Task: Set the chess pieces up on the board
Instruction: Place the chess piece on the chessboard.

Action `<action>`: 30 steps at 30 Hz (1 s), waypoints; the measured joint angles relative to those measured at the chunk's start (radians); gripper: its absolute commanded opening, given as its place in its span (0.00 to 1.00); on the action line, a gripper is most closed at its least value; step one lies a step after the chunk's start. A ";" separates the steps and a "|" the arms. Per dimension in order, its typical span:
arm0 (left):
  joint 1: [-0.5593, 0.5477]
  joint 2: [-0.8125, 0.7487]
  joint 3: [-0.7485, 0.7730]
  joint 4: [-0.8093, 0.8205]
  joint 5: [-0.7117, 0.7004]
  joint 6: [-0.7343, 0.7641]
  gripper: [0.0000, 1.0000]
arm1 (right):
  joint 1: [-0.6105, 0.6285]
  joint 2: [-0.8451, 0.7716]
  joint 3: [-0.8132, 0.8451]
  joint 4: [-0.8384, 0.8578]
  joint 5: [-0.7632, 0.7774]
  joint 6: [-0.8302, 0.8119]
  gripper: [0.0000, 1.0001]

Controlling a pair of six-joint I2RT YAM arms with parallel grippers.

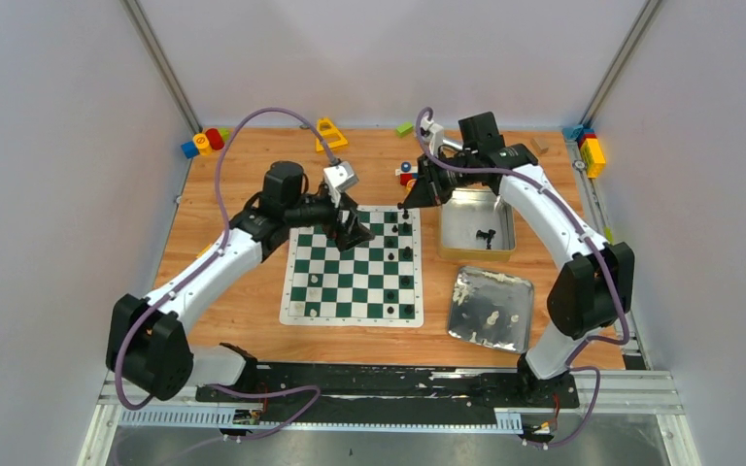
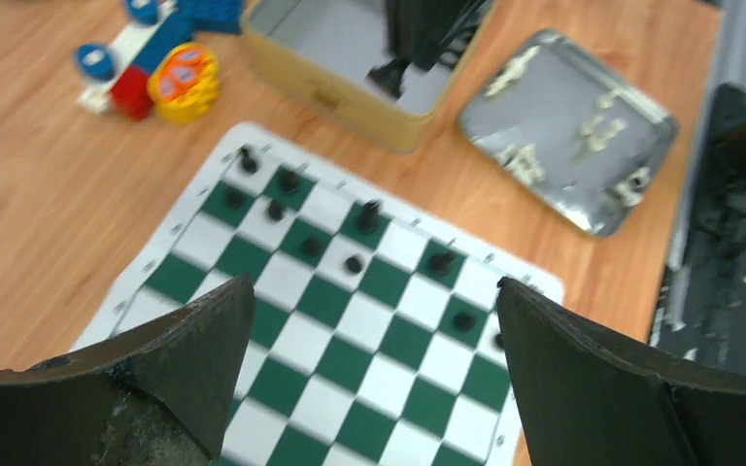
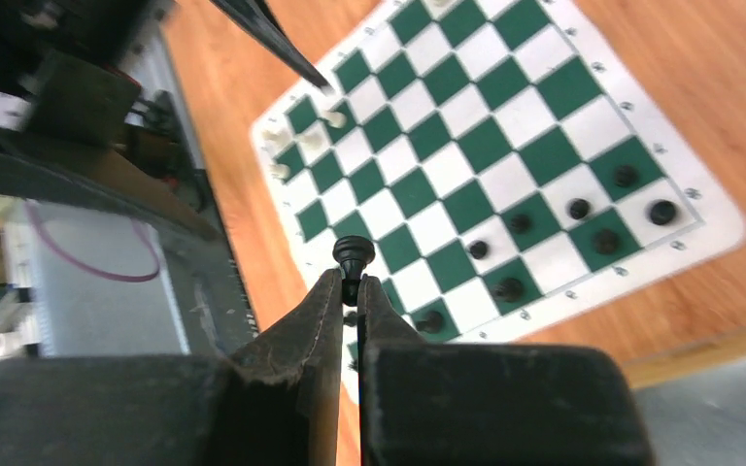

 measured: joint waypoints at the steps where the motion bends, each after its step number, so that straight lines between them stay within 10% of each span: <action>1: 0.019 -0.013 0.004 -0.031 -0.012 0.028 1.00 | 0.007 0.007 0.021 -0.020 0.038 -0.019 0.00; 15: 0.317 -0.169 0.091 -0.468 -0.261 0.214 1.00 | 0.300 0.256 0.180 -0.283 0.600 -0.239 0.00; 30: 0.656 -0.122 0.136 -0.659 -0.162 0.202 1.00 | 0.438 0.449 0.246 -0.437 0.800 -0.306 0.00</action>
